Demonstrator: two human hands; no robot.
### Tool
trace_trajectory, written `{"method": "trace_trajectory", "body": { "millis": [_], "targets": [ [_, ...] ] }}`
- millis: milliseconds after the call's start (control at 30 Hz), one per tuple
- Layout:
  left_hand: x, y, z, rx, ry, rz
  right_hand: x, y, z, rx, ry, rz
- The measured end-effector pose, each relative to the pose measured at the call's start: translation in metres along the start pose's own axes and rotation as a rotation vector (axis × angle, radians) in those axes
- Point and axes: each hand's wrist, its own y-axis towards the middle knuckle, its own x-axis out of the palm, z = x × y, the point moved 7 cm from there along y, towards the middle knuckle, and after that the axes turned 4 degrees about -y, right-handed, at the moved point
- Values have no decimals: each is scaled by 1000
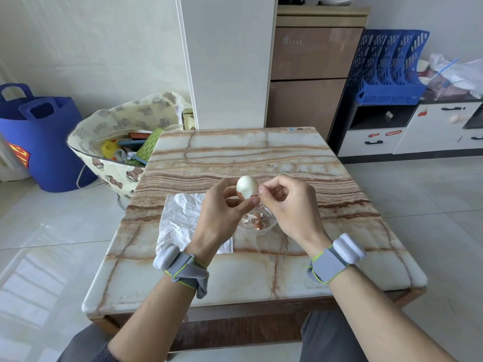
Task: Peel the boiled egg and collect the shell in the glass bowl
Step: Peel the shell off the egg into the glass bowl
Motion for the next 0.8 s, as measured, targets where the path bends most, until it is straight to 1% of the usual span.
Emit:
{"method": "trace_trajectory", "body": {
  "millis": [367,800],
  "targets": [
    [0,-2,2,46,65,-44,-4,2,3,-18,-56,48],
    [1,-5,5,31,100,-54,-7,2,2,0,-39,64]
  ]
}}
